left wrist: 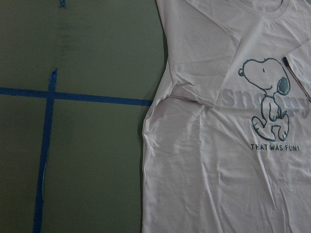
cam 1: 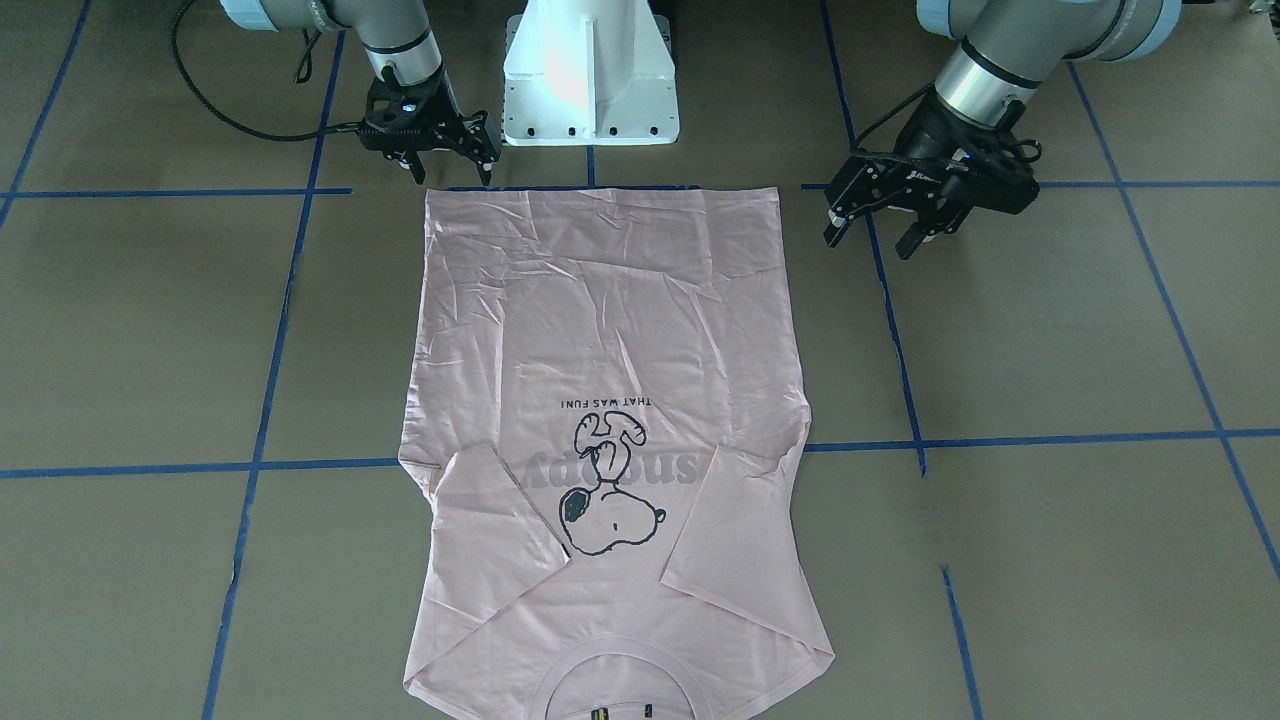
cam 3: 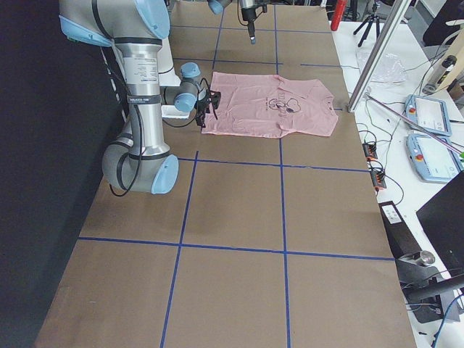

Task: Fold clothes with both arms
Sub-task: 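Move both grippers toward the shirt hem nearest the robot, then lower both grippers and grasp the hem corners nearest the robot, then lift the hem and fold it toward the collar with both grippers, then lower the hem near the collar and open both grippers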

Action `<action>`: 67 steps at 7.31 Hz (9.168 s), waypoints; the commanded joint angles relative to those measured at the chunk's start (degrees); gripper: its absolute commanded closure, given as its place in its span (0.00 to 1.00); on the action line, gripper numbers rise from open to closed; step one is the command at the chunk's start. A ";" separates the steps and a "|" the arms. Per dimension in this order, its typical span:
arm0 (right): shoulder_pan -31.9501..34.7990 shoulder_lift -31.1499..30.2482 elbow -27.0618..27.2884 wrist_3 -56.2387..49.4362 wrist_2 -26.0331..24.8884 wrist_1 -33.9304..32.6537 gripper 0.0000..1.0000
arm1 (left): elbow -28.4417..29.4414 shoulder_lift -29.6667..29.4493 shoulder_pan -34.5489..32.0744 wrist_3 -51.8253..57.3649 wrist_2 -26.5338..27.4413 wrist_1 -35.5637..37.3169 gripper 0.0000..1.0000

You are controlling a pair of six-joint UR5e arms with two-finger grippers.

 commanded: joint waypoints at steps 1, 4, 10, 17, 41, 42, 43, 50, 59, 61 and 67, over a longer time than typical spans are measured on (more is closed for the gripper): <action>-0.24 0.07 -2.94 -0.42 -0.56 -0.07 0.00 | 0.18 -0.18 0.19 -0.38 -0.12 -0.05 0.00; 0.72 0.07 -3.75 -0.51 0.13 -0.16 0.00 | 0.18 -0.27 0.19 -0.56 -0.29 -0.05 0.00; 1.33 0.07 -4.11 -0.43 1.27 -0.16 0.71 | 0.88 -0.36 0.19 -0.48 -0.29 -0.14 0.00; 1.51 0.25 -3.84 0.01 1.02 0.01 1.00 | 1.85 -0.88 0.28 -0.56 -0.29 -0.31 0.00; 3.10 0.86 0.38 -0.34 1.81 0.54 1.00 | 3.17 -2.99 31.22 -39.59 19.22 17.62 0.64; 3.10 0.86 0.38 -0.43 1.81 0.54 1.00 | 3.00 -2.99 31.13 -39.59 19.22 17.62 0.81; 3.18 0.86 0.38 -0.43 1.81 0.54 1.00 | 2.91 -3.08 31.13 -39.67 19.22 17.62 0.90; 3.10 -5.68 11.49 0.19 9.24 -0.16 1.00 | -16.57 -0.53 31.91 -39.23 18.17 26.74 1.00; 20.36 4.51 1.66 -22.70 9.45 0.28 1.00 | -13.22 -7.19 17.74 -15.73 16.06 35.55 1.00; 27.23 12.77 -10.37 -25.47 9.19 0.63 1.00 | 0.20 -13.16 10.07 -12.09 15.97 27.26 1.00; 35.78 26.60 -41.71 -31.02 11.20 16.08 1.00 | 31.64 -20.74 -0.77 -5.92 15.97 1.71 1.00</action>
